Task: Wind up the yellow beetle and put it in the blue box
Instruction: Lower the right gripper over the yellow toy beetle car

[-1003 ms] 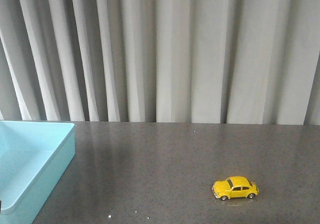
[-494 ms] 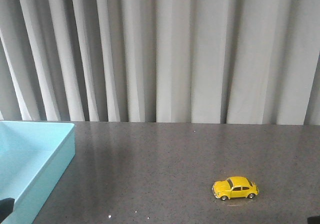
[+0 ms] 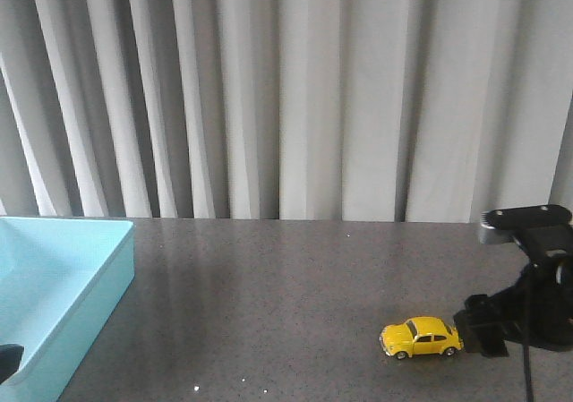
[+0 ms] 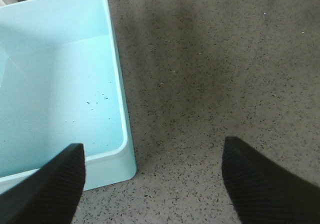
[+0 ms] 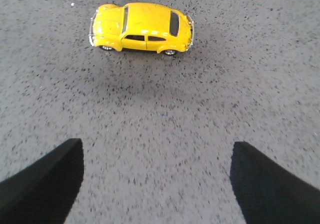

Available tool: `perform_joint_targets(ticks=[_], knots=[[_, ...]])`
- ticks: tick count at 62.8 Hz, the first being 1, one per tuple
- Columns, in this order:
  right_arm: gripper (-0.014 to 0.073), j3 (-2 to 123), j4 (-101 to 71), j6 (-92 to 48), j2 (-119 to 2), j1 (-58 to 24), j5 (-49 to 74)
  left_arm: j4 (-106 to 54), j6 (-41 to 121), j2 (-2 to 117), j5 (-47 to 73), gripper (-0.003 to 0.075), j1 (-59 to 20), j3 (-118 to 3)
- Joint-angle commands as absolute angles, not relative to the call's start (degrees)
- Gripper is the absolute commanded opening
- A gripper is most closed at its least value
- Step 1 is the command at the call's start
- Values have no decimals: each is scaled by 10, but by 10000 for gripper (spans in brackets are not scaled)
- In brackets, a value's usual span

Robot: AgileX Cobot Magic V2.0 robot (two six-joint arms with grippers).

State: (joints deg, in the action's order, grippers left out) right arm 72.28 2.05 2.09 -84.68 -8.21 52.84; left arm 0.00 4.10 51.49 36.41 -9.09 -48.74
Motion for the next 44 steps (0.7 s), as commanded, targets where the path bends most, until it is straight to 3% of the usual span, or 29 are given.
perform_joint_targets(ticks=[1,23,44], knots=[[578,808,18,24,-894,-83,555,0,38,513,333,539,-117,-507],[578,1029,-44,6,-1091,-83,654,0,56,513,339,539,-168,-507],[578,1118,-46,11,-1179,-78,687,0,56,513,341,539,-168,-507]])
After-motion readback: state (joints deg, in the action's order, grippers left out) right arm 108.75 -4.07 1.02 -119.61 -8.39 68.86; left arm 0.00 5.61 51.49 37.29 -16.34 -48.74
